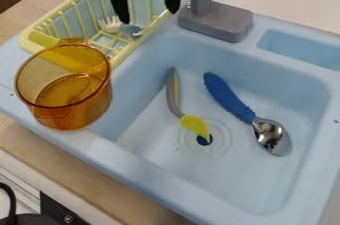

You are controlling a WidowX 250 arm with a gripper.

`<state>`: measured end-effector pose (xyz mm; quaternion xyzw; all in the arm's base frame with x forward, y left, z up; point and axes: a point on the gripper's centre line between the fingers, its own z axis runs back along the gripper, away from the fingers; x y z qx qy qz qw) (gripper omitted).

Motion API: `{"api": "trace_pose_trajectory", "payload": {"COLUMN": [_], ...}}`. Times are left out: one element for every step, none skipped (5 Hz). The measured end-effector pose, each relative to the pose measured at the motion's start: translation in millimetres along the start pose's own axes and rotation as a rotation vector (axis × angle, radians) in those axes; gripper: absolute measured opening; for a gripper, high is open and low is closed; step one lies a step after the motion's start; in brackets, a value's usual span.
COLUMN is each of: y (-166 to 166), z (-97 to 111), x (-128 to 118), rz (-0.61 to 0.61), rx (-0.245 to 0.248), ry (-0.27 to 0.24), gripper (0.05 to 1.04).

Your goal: Move the serving spoon to the basket on the left

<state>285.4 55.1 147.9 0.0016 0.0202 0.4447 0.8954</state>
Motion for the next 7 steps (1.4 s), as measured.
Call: {"api": "trace_pose_trajectory", "payload": {"y": [-0.5, -0.2, 10.8, 28.5, 43.0, 52.4, 65.9], "z": [13.4, 13.8, 10.8, 18.5, 23.8, 30.0, 31.4], "x": [-13.3, -28.0, -39.3, -43.5, -34.7, -20.8, -8.0], "rz": [-0.049, -0.097, -0.153, -0.192, -0.164, -0.132, -0.087], "rx": [0.022, 0.036, 0.051, 0.033, 0.019, 0.009, 0.043], "ry": [-0.079, -0.086, -0.104, -0.160, -0.180, -0.203, -0.213], "gripper": [0.999, 0.999, 0.999, 0.999, 0.999, 0.999, 0.999]}}
